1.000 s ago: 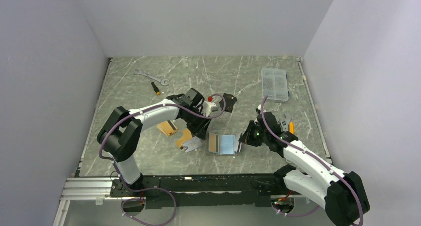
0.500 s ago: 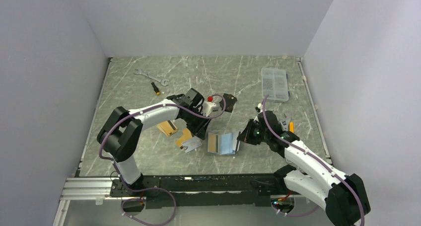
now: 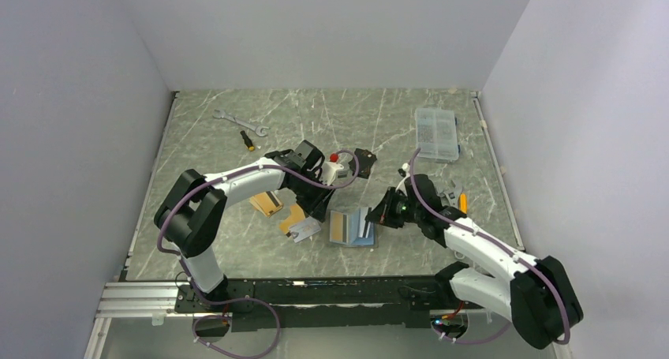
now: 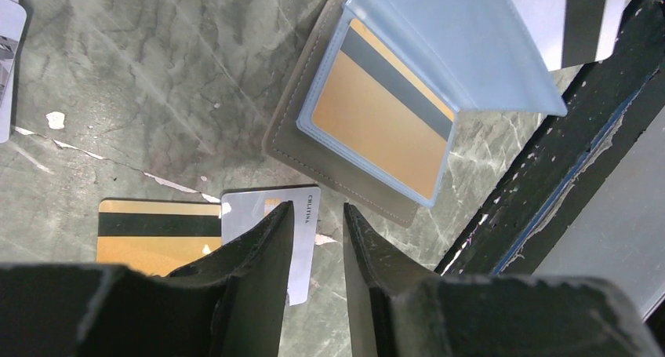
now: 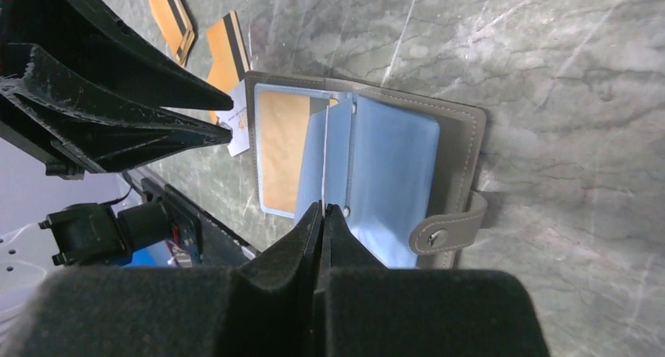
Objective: Put the credit cards into the card holder
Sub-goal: Insert the credit card into the card holder.
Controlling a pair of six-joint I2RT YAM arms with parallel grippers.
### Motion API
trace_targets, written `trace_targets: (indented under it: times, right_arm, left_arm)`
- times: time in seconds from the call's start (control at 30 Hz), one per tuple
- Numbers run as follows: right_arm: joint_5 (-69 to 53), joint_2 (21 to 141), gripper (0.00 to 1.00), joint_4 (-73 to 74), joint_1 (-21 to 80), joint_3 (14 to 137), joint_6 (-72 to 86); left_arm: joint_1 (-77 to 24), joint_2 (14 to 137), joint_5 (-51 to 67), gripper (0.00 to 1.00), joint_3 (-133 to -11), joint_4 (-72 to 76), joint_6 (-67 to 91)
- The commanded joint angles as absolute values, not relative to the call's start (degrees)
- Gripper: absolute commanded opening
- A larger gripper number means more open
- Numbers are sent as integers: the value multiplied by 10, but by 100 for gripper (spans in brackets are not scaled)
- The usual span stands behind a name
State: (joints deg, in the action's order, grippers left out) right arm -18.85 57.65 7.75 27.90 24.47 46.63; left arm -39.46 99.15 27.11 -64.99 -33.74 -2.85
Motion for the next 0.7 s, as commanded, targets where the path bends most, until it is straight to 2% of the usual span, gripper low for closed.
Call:
trace_targets:
  times: [0.0, 0.5, 0.67]
  right_arm:
    - [-215, 604, 0, 3, 288, 240, 485]
    - [-217, 694, 0, -83, 320, 243, 499]
    - [-225, 716, 0, -87, 320, 252, 493]
  left_arm:
    - [-398, 969, 279, 35, -670, -345, -50]
    - [-398, 951, 292, 33, -647, -348, -125]
    - [-401, 969, 296, 29, -631, -344, -141]
